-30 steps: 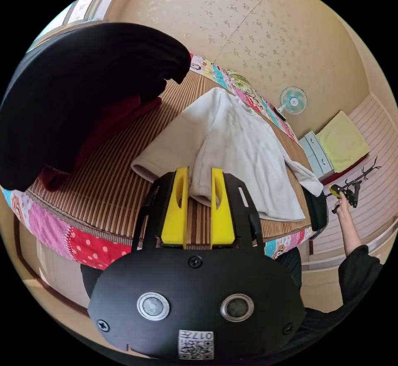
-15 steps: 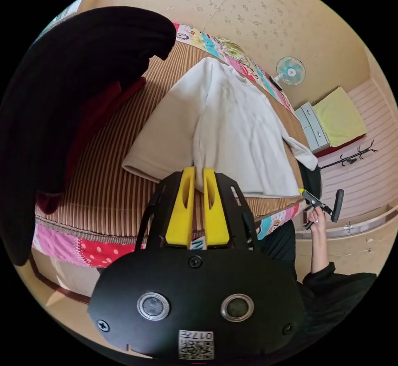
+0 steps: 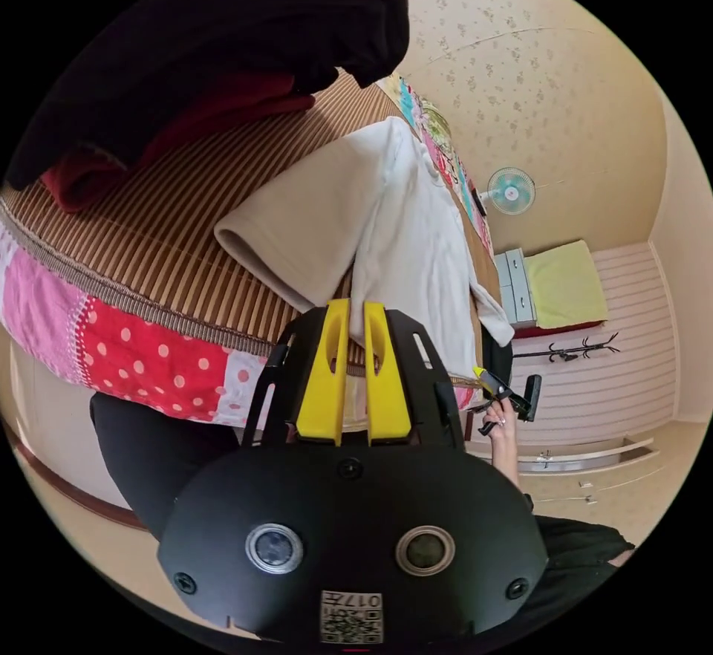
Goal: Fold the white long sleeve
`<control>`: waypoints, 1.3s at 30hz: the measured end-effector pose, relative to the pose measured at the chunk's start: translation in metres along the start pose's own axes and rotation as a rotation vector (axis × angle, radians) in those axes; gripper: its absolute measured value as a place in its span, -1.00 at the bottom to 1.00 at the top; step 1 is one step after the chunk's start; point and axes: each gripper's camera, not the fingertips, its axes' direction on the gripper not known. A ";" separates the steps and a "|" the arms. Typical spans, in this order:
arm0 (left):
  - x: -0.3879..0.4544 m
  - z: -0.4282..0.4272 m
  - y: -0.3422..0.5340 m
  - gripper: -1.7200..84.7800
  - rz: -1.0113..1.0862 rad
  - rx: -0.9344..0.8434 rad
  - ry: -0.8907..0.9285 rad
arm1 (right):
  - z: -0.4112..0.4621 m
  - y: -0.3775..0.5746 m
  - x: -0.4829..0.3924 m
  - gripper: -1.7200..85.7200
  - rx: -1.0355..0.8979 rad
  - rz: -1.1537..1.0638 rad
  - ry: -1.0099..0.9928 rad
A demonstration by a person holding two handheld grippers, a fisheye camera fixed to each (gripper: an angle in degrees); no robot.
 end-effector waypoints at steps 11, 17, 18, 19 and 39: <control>0.038 0.060 0.077 -0.87 0.288 -0.207 0.030 | -0.080 0.044 0.030 -0.88 0.146 0.011 0.202; -0.012 0.053 0.168 -0.84 0.143 0.021 -0.002 | -0.032 0.102 0.044 -0.85 0.057 0.056 0.243; -0.010 0.033 0.172 -0.84 0.166 0.093 -0.071 | -0.036 0.109 0.043 -0.83 0.078 0.071 0.262; -0.009 0.008 0.174 -0.82 0.177 0.187 -0.150 | -0.039 0.113 0.042 -0.83 0.095 0.077 0.275; -0.070 -0.015 0.180 -0.91 0.139 0.256 -0.104 | 0.034 0.151 -0.192 -0.80 0.163 -0.707 0.132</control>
